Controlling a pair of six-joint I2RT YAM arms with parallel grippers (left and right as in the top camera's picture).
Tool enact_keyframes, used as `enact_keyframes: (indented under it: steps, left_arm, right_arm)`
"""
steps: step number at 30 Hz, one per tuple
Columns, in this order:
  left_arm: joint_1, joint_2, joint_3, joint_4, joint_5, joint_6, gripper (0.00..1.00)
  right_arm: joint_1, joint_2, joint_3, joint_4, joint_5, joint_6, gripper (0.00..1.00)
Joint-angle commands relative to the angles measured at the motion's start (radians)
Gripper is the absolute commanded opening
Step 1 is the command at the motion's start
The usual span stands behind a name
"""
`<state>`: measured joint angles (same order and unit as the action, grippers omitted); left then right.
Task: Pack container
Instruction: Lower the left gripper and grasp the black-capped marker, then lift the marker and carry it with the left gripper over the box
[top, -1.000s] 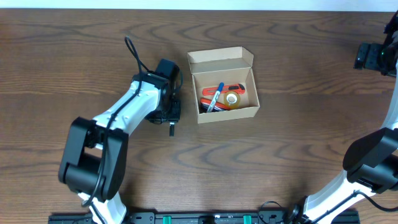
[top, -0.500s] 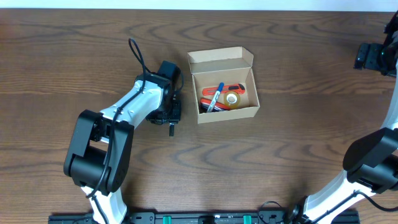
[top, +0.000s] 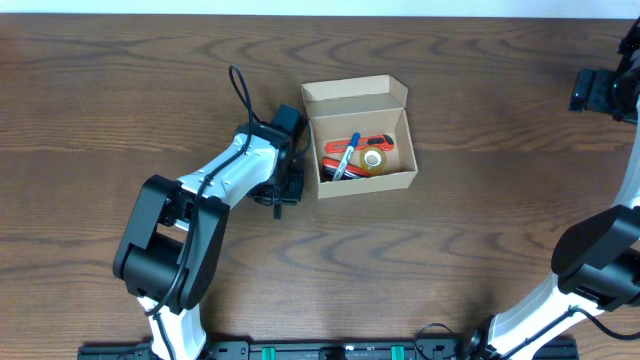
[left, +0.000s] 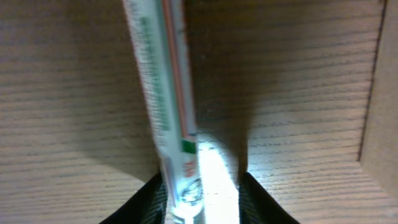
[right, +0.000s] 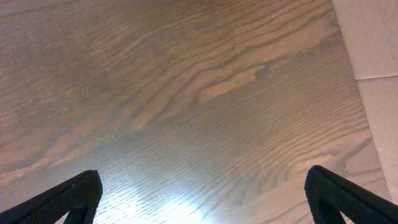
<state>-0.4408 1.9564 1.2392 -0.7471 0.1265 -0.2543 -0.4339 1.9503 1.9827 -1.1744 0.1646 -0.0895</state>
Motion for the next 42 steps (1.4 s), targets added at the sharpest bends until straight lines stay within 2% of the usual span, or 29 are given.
enact_keyframes:
  steps: [1, 4, 8, 20, 24, 29, 33, 37, 42]
  left_arm:
    - [0.005, 0.018, 0.004, -0.005, -0.036, 0.015, 0.31]
    - [0.005, 0.018, 0.004, -0.009, -0.057, 0.016, 0.27]
    - [0.006, 0.018, 0.004, -0.009, -0.056, 0.015, 0.06]
    - [0.029, 0.017, 0.039, -0.039, -0.058, 0.025, 0.06]
    - [0.061, 0.017, 0.164, -0.127, -0.059, 0.054, 0.06]
    - [0.103, 0.017, 0.417, -0.26, -0.058, 0.111, 0.06]
    - [0.113, 0.017, 0.628, -0.377, -0.01, 0.241, 0.06]
    - [0.09, 0.018, 0.82, -0.501, 0.059, 0.383, 0.05]
    - [0.014, 0.018, 0.959, -0.501, 0.046, 0.412, 0.06]
  right_arm:
    - [-0.004, 0.01, -0.003, 0.0, 0.0, 0.014, 0.99]
    - [-0.004, 0.01, -0.003, 0.0, 0.0, 0.014, 0.99]
    - [-0.004, 0.01, -0.003, 0.0, 0.0, 0.014, 0.99]
    - [-0.004, 0.01, -0.003, 0.0, 0.0, 0.014, 0.99]
    - [-0.004, 0.01, -0.003, 0.0, 0.0, 0.014, 0.99]
    - [-0.004, 0.01, -0.003, 0.0, 0.0, 0.014, 0.99]
    - [-0.004, 0.01, -0.003, 0.0, 0.0, 0.014, 0.99]
    - [-0.004, 0.01, -0.003, 0.0, 0.0, 0.014, 0.99]
    - [-0.004, 0.01, -0.003, 0.0, 0.0, 0.014, 0.99]
